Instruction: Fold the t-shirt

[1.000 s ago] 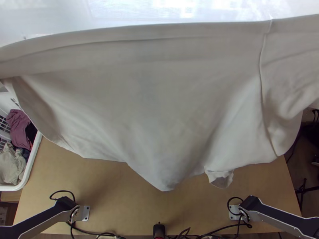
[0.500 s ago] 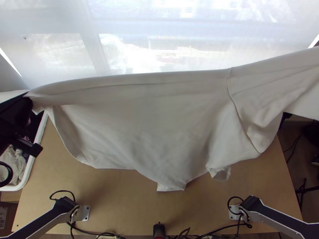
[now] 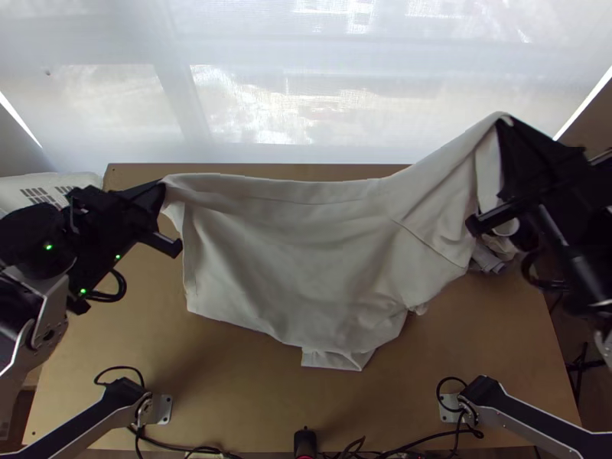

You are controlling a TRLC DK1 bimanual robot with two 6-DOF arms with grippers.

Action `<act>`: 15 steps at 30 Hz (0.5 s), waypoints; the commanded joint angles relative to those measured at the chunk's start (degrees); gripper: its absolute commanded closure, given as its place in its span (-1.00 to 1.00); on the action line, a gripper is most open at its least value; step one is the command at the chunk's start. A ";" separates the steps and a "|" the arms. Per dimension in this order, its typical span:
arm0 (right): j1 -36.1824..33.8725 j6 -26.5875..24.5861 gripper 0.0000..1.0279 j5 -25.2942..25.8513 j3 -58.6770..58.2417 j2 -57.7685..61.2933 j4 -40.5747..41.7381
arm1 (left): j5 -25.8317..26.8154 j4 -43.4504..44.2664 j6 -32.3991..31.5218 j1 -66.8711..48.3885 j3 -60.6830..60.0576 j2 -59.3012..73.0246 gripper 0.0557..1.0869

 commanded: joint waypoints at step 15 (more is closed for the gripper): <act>-13.71 4.55 0.95 -9.80 -13.24 23.65 23.36 | 4.13 32.07 -0.47 14.24 -6.47 31.25 0.94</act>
